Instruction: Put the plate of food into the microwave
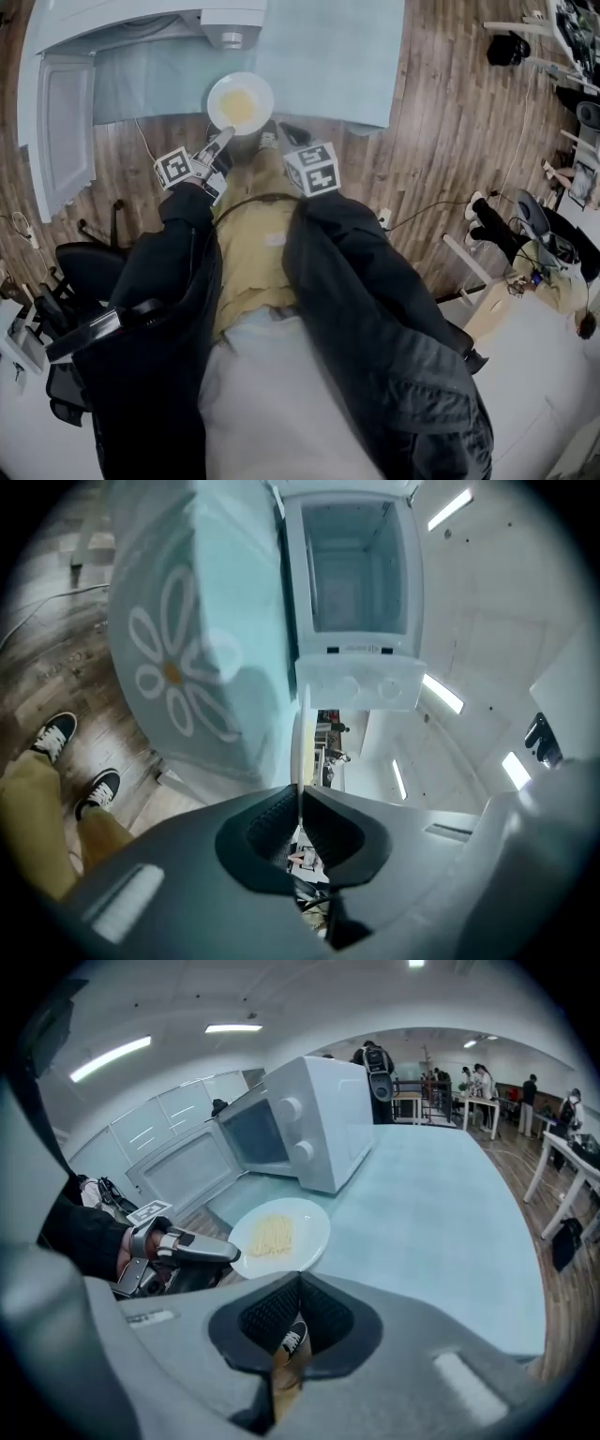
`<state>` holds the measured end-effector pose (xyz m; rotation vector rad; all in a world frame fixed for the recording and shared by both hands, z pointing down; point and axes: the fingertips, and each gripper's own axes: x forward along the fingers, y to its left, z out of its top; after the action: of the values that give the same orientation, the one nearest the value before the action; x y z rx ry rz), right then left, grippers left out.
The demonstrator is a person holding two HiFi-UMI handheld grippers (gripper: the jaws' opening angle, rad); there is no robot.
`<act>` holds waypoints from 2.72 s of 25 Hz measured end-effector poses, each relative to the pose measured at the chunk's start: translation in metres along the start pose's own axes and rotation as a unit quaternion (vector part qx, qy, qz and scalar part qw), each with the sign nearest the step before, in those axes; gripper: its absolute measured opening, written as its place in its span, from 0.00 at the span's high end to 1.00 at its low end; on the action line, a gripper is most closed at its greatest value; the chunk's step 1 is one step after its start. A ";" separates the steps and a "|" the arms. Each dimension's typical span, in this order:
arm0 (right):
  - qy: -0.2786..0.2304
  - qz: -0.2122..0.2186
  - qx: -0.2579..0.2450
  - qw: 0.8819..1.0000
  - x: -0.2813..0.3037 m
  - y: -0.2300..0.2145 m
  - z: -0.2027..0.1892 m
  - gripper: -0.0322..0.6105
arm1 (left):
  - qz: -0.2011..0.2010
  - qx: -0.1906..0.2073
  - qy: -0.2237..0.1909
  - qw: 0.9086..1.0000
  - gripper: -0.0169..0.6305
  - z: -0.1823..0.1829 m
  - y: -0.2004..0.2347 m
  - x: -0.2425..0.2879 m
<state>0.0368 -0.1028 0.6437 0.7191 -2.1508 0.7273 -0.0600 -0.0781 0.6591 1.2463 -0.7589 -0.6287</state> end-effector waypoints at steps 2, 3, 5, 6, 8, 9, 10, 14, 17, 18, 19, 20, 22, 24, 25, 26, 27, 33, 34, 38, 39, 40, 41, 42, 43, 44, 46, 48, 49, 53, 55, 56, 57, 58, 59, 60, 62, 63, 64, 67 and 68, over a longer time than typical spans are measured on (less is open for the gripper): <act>0.002 0.012 -0.014 1.000 0.009 0.014 0.009 0.95 | 0.000 0.006 -0.025 1.000 0.95 0.019 -0.002 -0.017; 0.003 0.018 -0.021 1.000 0.014 0.021 0.014 0.95 | -0.001 0.010 -0.036 0.999 0.95 0.029 -0.003 -0.025; 0.006 0.028 -0.030 0.999 0.021 0.032 0.021 0.95 | -0.005 0.020 -0.058 0.998 0.95 0.050 -0.008 -0.037; 0.007 0.032 -0.032 0.999 0.025 0.036 0.023 0.95 | -0.007 0.023 -0.068 0.997 0.95 0.060 -0.011 -0.042; 0.008 0.037 -0.035 0.999 0.030 0.041 0.028 0.95 | -0.012 0.025 -0.088 0.996 0.95 0.079 -0.015 -0.048; 0.009 0.037 -0.036 0.999 0.033 0.043 0.030 0.95 | -0.013 0.027 -0.096 0.995 0.95 0.088 -0.018 -0.050; 0.010 0.038 -0.037 0.999 0.036 0.045 0.033 0.95 | -0.016 0.028 -0.105 0.994 0.95 0.099 -0.020 -0.053; 0.009 0.036 -0.041 0.998 0.045 0.056 0.048 0.95 | -0.033 0.034 -0.136 0.990 0.95 0.142 -0.034 -0.065; 0.009 0.033 -0.040 0.999 0.049 0.063 0.054 0.95 | -0.043 0.033 -0.156 0.986 0.95 0.172 -0.043 -0.070; 0.010 0.031 -0.040 0.999 0.050 0.064 0.056 0.95 | -0.045 0.035 -0.161 0.985 0.95 0.181 -0.044 -0.070; 0.010 0.029 -0.039 0.999 0.052 0.064 0.058 0.95 | -0.046 0.035 -0.165 0.985 0.95 0.191 -0.046 -0.068; 0.012 0.026 -0.038 0.999 0.054 0.063 0.060 0.95 | -0.047 0.035 -0.169 0.984 0.95 0.200 -0.048 -0.066; 0.013 0.020 -0.034 0.999 0.058 0.061 0.064 0.95 | -0.051 0.032 -0.174 0.983 0.95 0.217 -0.052 -0.059; 0.014 0.015 -0.027 0.999 0.061 0.058 0.066 0.95 | -0.056 0.030 -0.177 0.982 0.95 0.232 -0.052 -0.053; 0.015 0.013 -0.022 1.000 0.063 0.058 0.065 0.95 | -0.057 0.029 -0.179 0.982 0.95 0.238 -0.051 -0.051; 0.017 0.010 -0.018 1.000 0.064 0.058 0.065 0.95 | -0.059 0.028 -0.180 0.981 0.95 0.243 -0.050 -0.050; 0.018 0.008 -0.014 1.000 0.065 0.058 0.064 0.95 | -0.059 0.026 -0.182 0.981 0.95 0.249 -0.050 -0.048; 0.022 0.000 0.001 1.000 0.072 0.059 0.063 0.95 | -0.062 0.017 -0.203 0.977 0.95 0.285 -0.050 -0.043; 0.022 -0.001 0.003 1.000 0.071 0.060 0.063 0.95 | -0.063 0.016 -0.207 0.976 0.95 0.290 -0.052 -0.042; 0.027 -0.004 0.014 1.000 0.068 0.059 0.059 0.95 | -0.067 0.007 -0.220 0.973 0.95 0.305 -0.057 -0.037; 0.026 -0.005 0.015 1.000 0.068 0.058 0.059 0.95 | -0.067 0.006 -0.222 0.973 0.95 0.309 -0.057 -0.036; 0.023 -0.006 0.016 1.000 0.068 0.057 0.059 0.95 | -0.065 0.006 -0.224 0.972 0.95 0.312 -0.057 -0.034; 0.022 -0.008 0.018 1.000 0.068 0.056 0.059 0.95 | -0.062 0.008 -0.225 0.972 0.95 0.315 -0.057 -0.033; 0.023 -0.010 0.021 0.999 0.067 0.055 0.058 0.95 | -0.059 0.008 -0.226 0.972 0.95 0.317 -0.056 -0.032; 0.024 -0.012 0.025 0.999 0.065 0.055 0.057 0.95 | -0.055 0.008 -0.227 0.972 0.95 0.319 -0.055 -0.031; 0.025 -0.014 0.029 0.999 0.064 0.054 0.057 0.95 | -0.053 0.007 -0.228 0.972 0.94 0.321 -0.055 -0.030; 0.022 -0.017 0.035 0.999 0.061 0.053 0.055 0.95 | -0.052 0.004 -0.232 0.971 0.94 0.323 -0.054 -0.029; 0.019 -0.019 0.038 0.999 0.059 0.052 0.053 0.95 | -0.053 0.001 -0.234 0.971 0.94 0.325 -0.054 -0.028; 0.019 -0.020 0.040 0.999 0.058 0.052 0.051 0.95 | -0.053 0.000 -0.235 0.971 0.94 0.326 -0.054 -0.027; 0.017 -0.022 0.044 0.999 0.055 0.050 0.047 0.95 | -0.059 -0.002 -0.239 0.969 0.94 0.330 -0.053 -0.024; 0.015 -0.023 0.045 0.999 0.054 0.049 0.045 0.95 | -0.052 -0.002 -0.239 0.970 0.92 0.330 -0.049 -0.023; 0.014 -0.024 0.045 0.999 0.053 0.049 0.044 0.95 | -0.045 -0.001 -0.238 0.970 0.87 0.330 -0.046 -0.023; 0.013 -0.024 0.045 0.999 0.052 0.048 0.044 0.95 | -0.039 0.000 -0.236 0.971 0.80 0.329 -0.044 -0.023; 0.011 -0.025 0.044 0.999 0.051 0.047 0.045 0.95 | -0.034 0.003 -0.234 0.972 0.77 0.328 -0.042 -0.024; 0.010 -0.025 0.044 0.999 0.050 0.046 0.046 0.95 | -0.031 0.006 -0.233 0.972 0.76 0.326 -0.041 -0.024; 0.007 -0.025 0.043 0.999 0.048 0.045 0.047 0.95 | -0.030 0.009 -0.233 0.972 0.76 0.323 -0.041 -0.025; -0.001 -0.025 0.039 0.999 0.044 0.043 0.052 0.95 | -0.028 0.011 -0.232 0.972 0.75 0.315 -0.043 -0.027; -0.006 -0.024 0.038 0.999 0.041 0.043 0.055 0.95 | -0.023 0.012 -0.232 0.972 0.75 0.309 -0.045 -0.028; -0.011 -0.024 0.036 0.999 0.039 0.042 0.058 0.95 | -0.014 0.015 -0.231 0.973 0.75 0.303 -0.046 -0.030; -0.030 -0.022 0.024 0.999 0.029 0.043 0.073 0.95 | 0.010 0.037 -0.231 0.972 0.84 0.284 -0.050 -0.039; -0.037 -0.022 0.019 0.999 0.026 0.043 0.080 0.95 | 0.012 0.046 -0.229 0.972 0.87 0.277 -0.054 -0.041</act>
<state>-0.0438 -0.1348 0.6073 0.8231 -2.1862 0.7306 -0.3059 -0.2217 0.6392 1.1853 -1.1949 -0.8844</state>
